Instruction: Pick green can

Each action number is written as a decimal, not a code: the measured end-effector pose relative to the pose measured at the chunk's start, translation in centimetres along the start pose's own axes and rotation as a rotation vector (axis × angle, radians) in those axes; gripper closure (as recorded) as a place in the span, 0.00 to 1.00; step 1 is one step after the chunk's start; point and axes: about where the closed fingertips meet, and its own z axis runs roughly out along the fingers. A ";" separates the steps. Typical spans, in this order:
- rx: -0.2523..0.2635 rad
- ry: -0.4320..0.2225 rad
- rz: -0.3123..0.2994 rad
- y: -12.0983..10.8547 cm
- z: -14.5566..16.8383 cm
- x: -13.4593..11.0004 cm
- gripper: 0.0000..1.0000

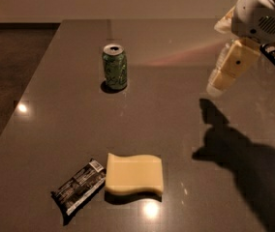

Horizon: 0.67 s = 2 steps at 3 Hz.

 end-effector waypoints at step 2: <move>-0.041 -0.229 0.033 -5.9 6.2 -10.3 0.00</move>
Offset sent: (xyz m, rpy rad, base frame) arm 0.1382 0.1336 -0.0079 0.3222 -0.0307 0.0333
